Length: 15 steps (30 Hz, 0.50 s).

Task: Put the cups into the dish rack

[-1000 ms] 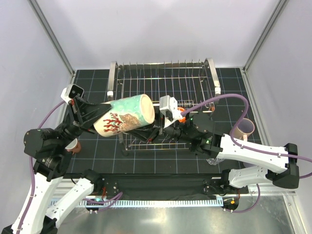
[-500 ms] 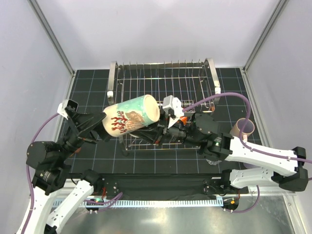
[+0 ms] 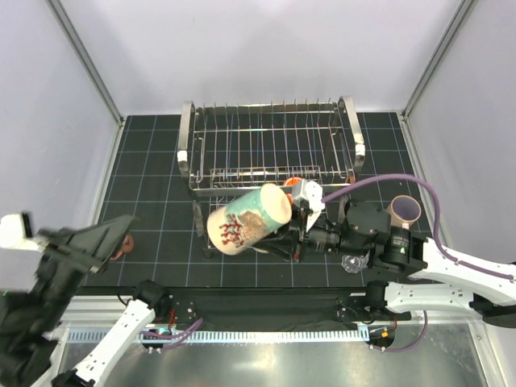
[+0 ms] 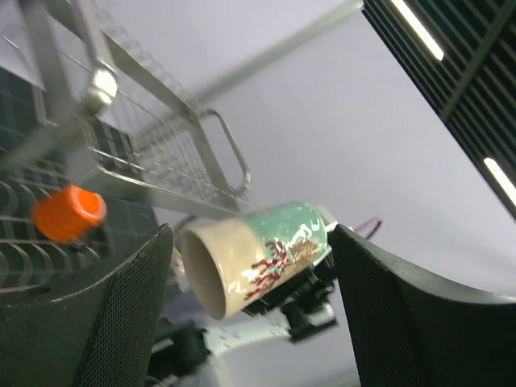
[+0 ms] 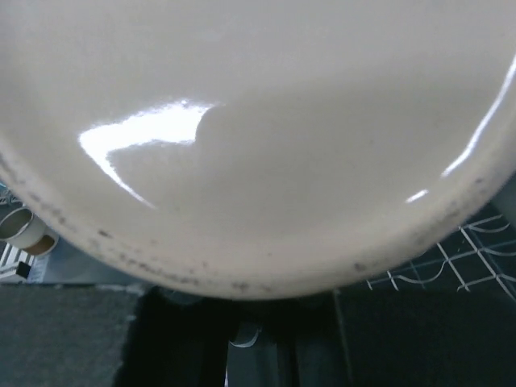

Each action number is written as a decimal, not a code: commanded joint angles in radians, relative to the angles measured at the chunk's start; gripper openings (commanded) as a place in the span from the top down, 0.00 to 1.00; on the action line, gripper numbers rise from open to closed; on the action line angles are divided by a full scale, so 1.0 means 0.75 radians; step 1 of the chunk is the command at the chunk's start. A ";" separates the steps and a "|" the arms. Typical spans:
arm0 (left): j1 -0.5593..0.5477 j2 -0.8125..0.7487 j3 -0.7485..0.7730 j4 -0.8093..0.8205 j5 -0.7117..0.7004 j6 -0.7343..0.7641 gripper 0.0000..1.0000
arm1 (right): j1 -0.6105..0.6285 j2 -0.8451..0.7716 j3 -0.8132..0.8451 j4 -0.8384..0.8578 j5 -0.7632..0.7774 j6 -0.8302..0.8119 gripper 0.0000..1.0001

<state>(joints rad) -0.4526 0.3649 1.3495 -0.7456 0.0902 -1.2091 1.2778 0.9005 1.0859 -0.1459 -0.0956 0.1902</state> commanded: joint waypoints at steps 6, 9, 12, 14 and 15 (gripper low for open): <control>-0.008 -0.210 -0.138 -0.423 -0.446 0.354 0.22 | 0.023 -0.131 -0.345 0.166 -0.004 0.170 0.96; -0.014 -0.210 -0.271 -0.407 -0.427 0.350 0.21 | 0.023 -0.111 -0.472 0.299 0.009 0.200 0.96; -0.016 -0.178 -0.355 -0.391 -0.433 0.381 0.20 | 0.023 -0.051 -0.546 0.391 0.072 0.231 0.96; -0.016 -0.165 -0.398 -0.374 -0.447 0.411 0.20 | 0.023 -0.013 -0.572 0.421 0.121 0.231 0.96; -0.016 -0.163 -0.410 -0.370 -0.480 0.416 0.20 | 0.021 -0.004 -0.583 0.442 0.121 0.235 0.96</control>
<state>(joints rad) -0.4622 0.2317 1.0573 -1.0344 -0.2111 -0.9516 1.2896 0.9123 0.6186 -0.1204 -0.0601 0.3389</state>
